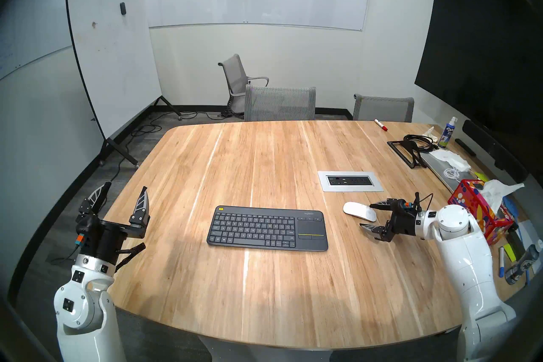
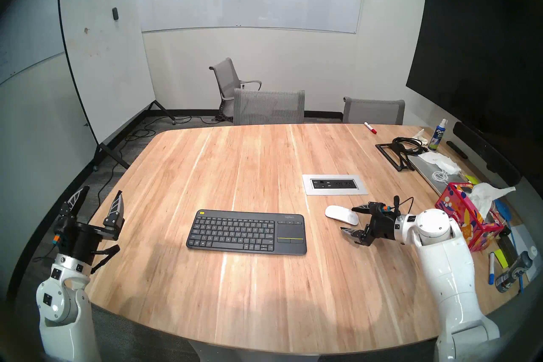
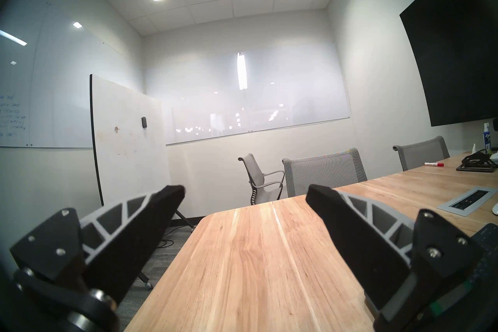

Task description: Put the mouse beside the keyboard

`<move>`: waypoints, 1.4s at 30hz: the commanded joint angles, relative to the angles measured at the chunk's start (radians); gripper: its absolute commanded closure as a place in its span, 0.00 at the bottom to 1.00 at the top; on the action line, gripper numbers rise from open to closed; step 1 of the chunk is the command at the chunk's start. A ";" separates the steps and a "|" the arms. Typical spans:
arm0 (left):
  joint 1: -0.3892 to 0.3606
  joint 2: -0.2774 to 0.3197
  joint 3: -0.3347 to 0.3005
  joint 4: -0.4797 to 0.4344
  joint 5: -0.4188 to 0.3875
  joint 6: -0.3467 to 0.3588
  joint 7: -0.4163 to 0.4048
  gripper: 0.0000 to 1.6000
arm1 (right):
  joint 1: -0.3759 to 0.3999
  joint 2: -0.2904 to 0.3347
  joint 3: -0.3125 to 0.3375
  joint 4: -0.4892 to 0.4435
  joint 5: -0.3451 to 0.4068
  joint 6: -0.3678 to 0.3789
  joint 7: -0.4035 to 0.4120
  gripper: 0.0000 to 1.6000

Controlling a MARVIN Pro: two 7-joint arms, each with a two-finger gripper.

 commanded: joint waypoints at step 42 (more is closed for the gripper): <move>-0.014 -0.023 -0.012 -0.015 0.008 0.005 -0.025 0.00 | 0.148 0.011 -0.069 0.054 -0.026 0.103 0.093 0.00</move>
